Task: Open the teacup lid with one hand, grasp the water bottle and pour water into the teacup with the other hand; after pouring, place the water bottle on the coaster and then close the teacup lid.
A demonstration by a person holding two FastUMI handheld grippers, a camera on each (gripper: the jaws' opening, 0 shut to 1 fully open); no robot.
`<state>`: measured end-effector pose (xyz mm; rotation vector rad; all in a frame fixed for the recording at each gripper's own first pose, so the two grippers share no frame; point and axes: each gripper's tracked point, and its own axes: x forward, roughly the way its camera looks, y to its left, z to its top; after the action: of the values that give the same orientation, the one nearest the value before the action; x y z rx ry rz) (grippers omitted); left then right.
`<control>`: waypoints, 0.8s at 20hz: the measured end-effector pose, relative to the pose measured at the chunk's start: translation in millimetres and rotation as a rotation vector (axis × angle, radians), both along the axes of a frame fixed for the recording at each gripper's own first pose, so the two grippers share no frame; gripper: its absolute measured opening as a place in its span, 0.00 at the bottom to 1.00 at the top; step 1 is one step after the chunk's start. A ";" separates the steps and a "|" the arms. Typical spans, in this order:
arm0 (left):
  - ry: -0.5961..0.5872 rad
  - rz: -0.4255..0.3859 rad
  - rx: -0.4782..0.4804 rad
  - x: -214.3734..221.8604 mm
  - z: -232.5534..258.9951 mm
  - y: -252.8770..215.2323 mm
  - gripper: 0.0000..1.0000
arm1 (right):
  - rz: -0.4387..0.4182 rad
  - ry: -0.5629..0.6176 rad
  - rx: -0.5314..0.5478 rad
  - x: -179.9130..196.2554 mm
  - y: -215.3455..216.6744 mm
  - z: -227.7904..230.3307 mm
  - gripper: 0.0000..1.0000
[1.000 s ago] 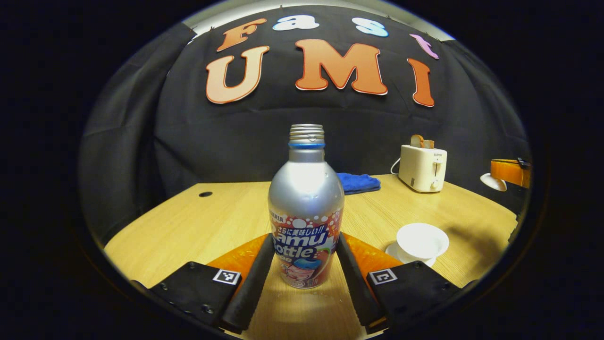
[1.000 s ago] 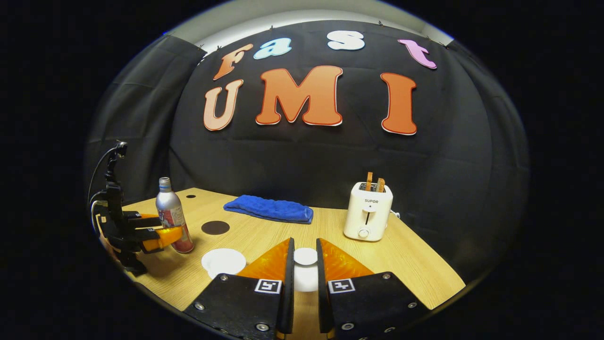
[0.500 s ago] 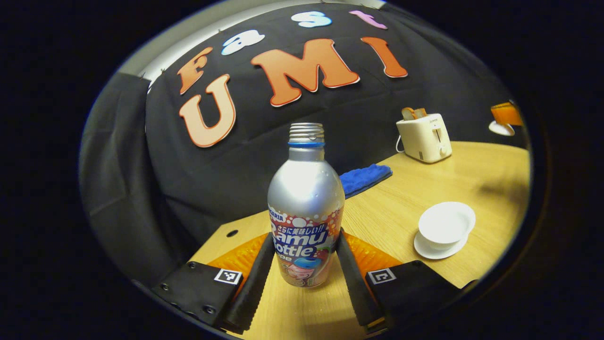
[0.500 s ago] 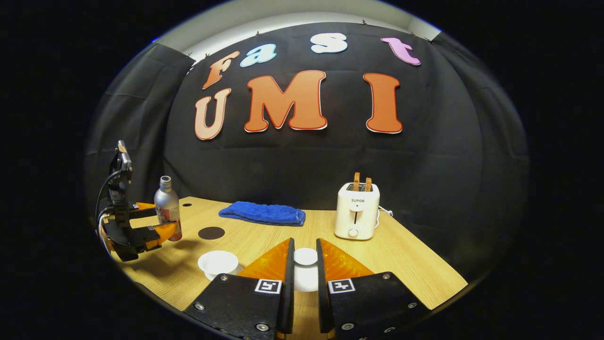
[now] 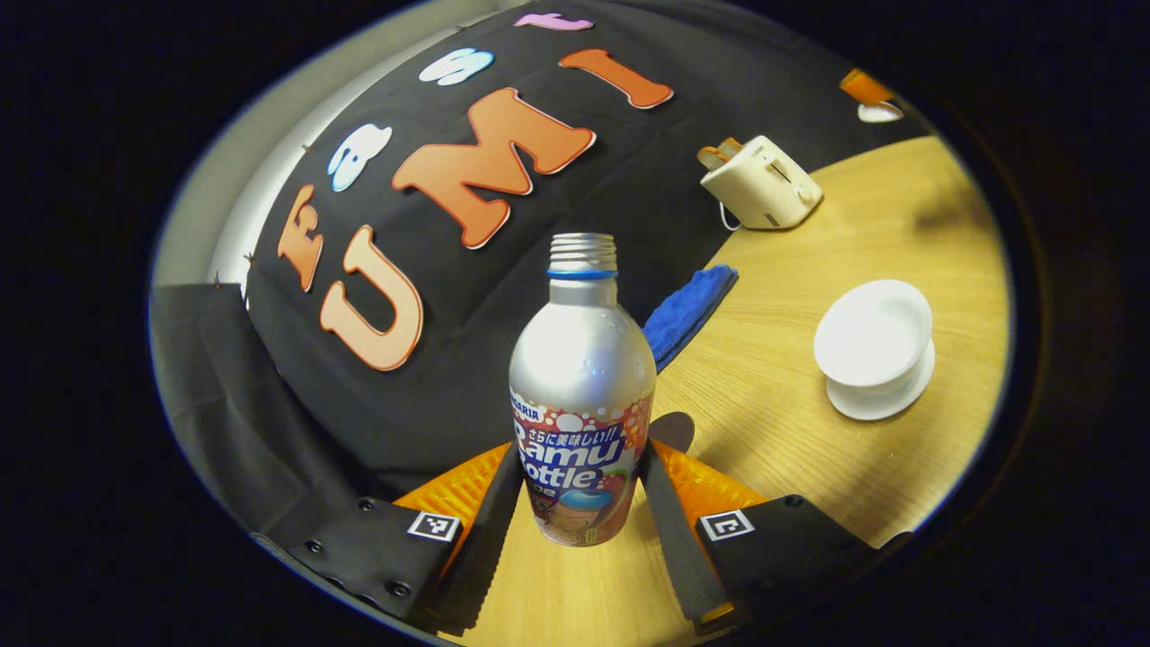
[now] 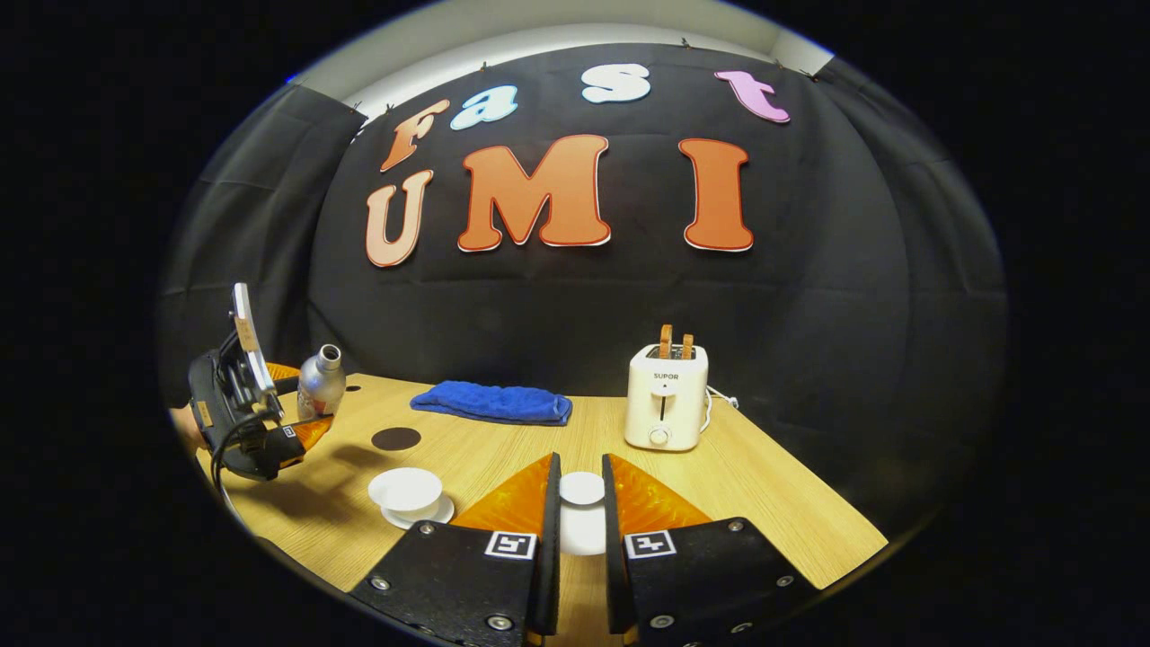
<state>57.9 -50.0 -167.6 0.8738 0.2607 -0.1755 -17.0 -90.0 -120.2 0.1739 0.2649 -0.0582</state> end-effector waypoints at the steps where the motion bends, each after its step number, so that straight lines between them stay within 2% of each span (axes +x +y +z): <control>1: -0.001 -0.012 0.043 1.6 -1.1 -0.4 0.78 | 0.001 0.003 0.005 0.1 -0.5 -2.3 0.22; 2: -0.005 -0.022 0.086 1.1 -1.2 -0.5 0.82 | -0.002 0.005 0.009 -1.1 -1.4 -3.9 0.22; 4: -0.017 -0.046 0.166 -0.6 -0.6 -2.2 0.78 | -0.004 0.011 0.012 -3.8 -2.4 -7.1 0.22; 7: -0.042 -0.084 0.296 -2.3 0.3 -2.4 0.78 | -0.005 0.017 0.015 -7.5 -4.1 -12.3 0.22; 8: -0.051 -0.102 0.335 -1.3 1.8 -4.9 0.82 | -0.003 0.018 0.017 -8.4 -4.2 -12.6 0.22; 11: -0.080 -0.153 0.439 -1.6 7.8 -9.8 0.82 | -0.009 0.015 0.028 -11.4 -6.3 -13.8 0.22; 12: -0.089 -0.168 0.470 -2.7 8.1 -11.6 0.85 | -0.009 0.018 0.036 -12.3 -6.1 -15.5 0.22; 16: -0.122 -0.216 0.575 -7.9 13.7 -18.8 0.82 | -0.012 0.031 0.030 -13.8 -7.1 -20.1 0.22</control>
<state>50.1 -68.9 -153.9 1.4805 0.0997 -0.2529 -30.8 -97.1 -140.2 0.2045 0.2955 -0.0691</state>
